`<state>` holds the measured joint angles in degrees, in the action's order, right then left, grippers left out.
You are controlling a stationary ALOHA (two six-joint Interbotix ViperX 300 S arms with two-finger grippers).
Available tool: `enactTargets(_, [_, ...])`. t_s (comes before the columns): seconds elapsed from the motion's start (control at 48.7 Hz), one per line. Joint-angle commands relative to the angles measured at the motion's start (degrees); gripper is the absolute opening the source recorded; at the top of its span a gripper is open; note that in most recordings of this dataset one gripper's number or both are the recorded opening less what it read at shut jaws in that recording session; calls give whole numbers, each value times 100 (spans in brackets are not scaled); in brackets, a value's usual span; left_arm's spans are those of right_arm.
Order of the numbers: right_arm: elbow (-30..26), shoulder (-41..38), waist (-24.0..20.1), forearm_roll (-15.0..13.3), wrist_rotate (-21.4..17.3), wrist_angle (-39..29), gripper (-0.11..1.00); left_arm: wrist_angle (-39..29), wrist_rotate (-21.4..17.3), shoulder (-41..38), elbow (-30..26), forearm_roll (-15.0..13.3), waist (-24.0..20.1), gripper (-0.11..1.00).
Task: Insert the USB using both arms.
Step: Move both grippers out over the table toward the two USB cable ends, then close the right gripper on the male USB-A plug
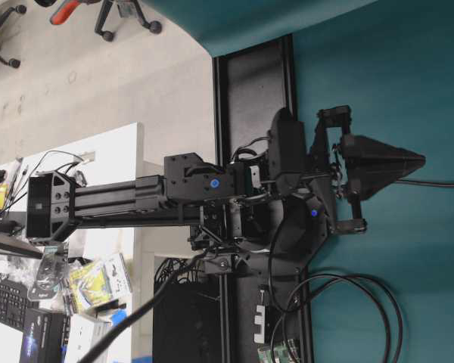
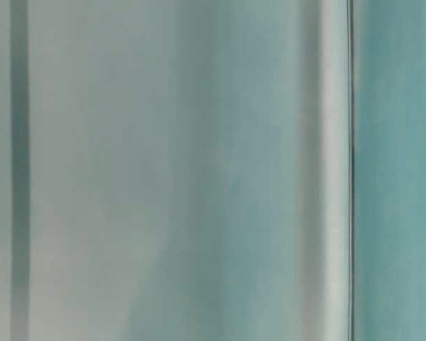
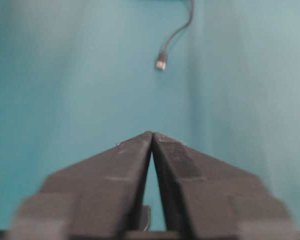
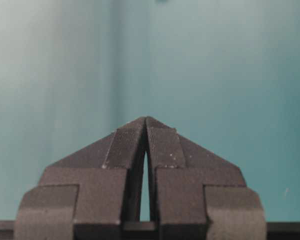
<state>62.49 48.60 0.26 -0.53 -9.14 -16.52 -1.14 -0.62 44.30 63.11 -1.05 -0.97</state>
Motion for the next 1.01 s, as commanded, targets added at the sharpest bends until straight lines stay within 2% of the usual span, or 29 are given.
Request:
enactTargets(0.0, [-202,-88,18,-9,-44,-26,0,26,88,-62,-149,0,-35,37])
enactTargets(0.082, [-202,-123,18,-9,-44,-26,1,18,88,-88,-141,-9,-70,61])
enactTargets(0.144, [-185,-149,18,-9,-53,-26,5,9,70,-105,-132,-9,-88,70])
enactTargets(0.226, [-193,-202,18,-9,-70,-26,20,-18,62,-141,-114,0,-97,68])
enactTargets(0.411, [-185,-378,26,-9,-88,-26,69,-334,53,-475,-141,-9,-105,70])
enactTargets(0.473, [-185,-439,26,-9,-88,-35,77,-483,0,-624,-176,-9,-97,72])
enactTargets(0.596, [-202,-633,18,-18,-105,-44,74,-826,-202,-923,-246,53,-105,76])
enactTargets(0.801, [-202,-1257,18,-9,-105,-44,66,-967,-1046,-1450,-404,26,-114,76])
enactTargets(0.986, [-211,-2083,9,-9,-97,-35,62,-888,-1090,-1872,-439,18,-114,76])
